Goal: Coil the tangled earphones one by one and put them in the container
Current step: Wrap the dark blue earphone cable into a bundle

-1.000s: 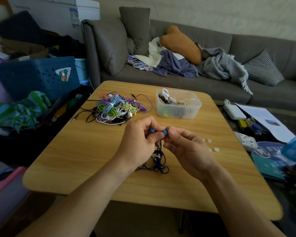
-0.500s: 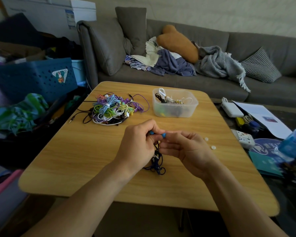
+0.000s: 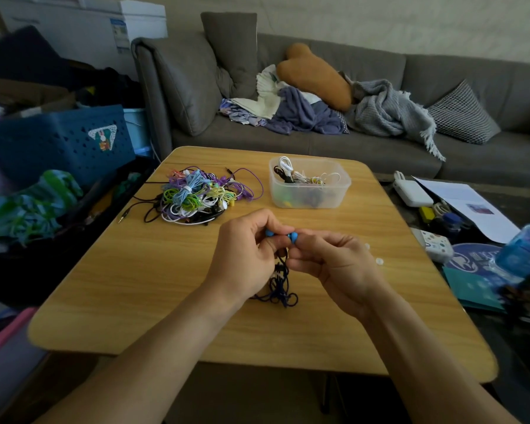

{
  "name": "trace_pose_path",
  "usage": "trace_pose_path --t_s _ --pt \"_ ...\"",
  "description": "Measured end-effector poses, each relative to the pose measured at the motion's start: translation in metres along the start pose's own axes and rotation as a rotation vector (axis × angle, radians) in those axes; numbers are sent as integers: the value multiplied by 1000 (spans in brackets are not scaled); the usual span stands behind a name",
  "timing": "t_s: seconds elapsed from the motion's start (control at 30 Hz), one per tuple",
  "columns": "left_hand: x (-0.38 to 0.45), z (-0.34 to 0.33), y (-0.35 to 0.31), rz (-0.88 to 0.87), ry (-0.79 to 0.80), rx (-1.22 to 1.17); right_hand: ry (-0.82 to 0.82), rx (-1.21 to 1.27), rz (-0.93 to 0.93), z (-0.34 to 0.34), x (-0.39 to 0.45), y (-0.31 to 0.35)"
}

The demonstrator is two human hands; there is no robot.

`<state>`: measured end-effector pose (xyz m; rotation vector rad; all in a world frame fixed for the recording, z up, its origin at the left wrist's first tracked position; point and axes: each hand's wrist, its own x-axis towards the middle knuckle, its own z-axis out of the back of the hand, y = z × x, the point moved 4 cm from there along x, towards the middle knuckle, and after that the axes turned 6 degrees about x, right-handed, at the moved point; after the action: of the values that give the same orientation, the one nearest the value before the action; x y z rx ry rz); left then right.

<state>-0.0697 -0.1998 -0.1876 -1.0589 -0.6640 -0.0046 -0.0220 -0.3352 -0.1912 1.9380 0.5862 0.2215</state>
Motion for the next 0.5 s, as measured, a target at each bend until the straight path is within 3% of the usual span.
trace_pose_path --t_s 0.27,0.5 --pt "3 4 -4 -133 -28 120 64 50 -51 1 1 -2" --pt "6 3 -8 -258 7 157 51 215 -205 -3 -1 -7"
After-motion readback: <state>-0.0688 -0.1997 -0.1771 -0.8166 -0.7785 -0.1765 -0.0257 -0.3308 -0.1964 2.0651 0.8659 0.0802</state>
